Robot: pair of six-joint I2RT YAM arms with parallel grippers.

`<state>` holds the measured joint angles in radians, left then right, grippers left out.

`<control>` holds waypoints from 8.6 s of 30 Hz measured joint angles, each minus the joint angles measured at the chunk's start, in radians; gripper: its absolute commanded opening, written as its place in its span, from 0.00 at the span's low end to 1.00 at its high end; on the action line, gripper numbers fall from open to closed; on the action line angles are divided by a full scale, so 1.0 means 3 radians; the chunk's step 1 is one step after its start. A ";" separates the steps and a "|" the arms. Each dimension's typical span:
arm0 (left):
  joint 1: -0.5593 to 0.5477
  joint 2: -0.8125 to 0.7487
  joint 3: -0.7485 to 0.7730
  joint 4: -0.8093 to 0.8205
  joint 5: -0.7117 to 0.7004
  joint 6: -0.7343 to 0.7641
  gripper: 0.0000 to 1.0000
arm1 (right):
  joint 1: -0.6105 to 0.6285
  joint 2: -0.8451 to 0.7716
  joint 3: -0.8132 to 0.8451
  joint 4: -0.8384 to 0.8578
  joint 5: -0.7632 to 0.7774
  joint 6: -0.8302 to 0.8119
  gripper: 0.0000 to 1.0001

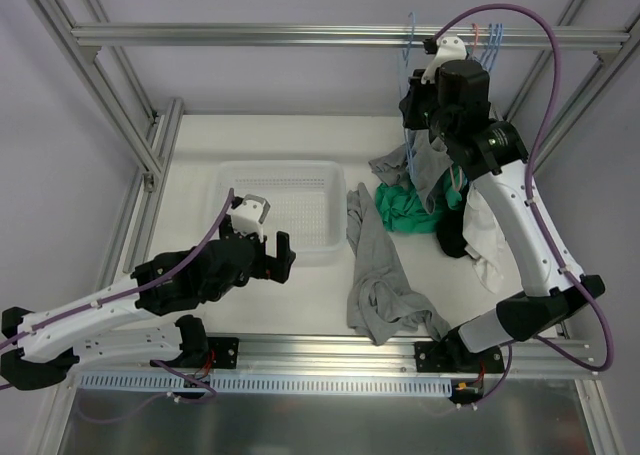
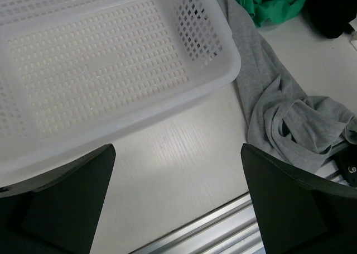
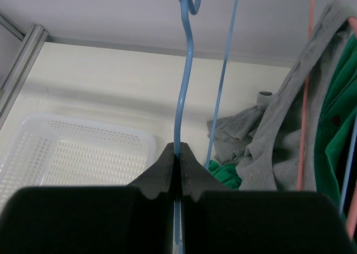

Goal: Remove the tank top from the hanger

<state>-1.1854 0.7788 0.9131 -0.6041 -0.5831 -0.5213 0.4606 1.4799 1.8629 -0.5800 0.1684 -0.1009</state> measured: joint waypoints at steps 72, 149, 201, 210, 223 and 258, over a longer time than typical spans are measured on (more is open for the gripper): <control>-0.0518 0.2392 0.1054 0.1330 0.1034 0.0585 0.00 | -0.0018 -0.3660 -0.2028 -0.1198 -0.1294 -0.0230 1.00; 0.1906 0.0095 0.0146 -0.0474 0.1732 0.0839 0.99 | -0.0693 -0.0031 0.0301 -0.0924 -0.0210 -0.0548 0.45; 0.1906 -0.0008 0.0014 -0.0449 0.1765 0.0841 0.99 | -0.0842 0.0155 0.0253 -0.0795 -0.0245 -0.0566 0.15; 0.1906 -0.0009 0.0014 -0.0449 0.1768 0.0842 0.98 | -0.0846 -0.0065 -0.0025 -0.0549 -0.0398 -0.0388 0.00; 0.1906 -0.0010 0.0014 -0.0449 0.1774 0.0842 0.99 | -0.0846 -0.0725 -0.0305 -0.0114 -0.0675 -0.0315 0.00; -0.0239 0.3042 0.3849 0.0982 0.2124 0.2047 0.88 | -0.0844 -0.3187 0.0023 -0.2167 -0.1534 0.0010 0.00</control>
<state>-1.2572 1.6913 2.0678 -0.3096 0.0540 0.0929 0.2073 0.5240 1.8698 -1.2301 -0.2916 -0.0978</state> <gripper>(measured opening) 0.904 0.057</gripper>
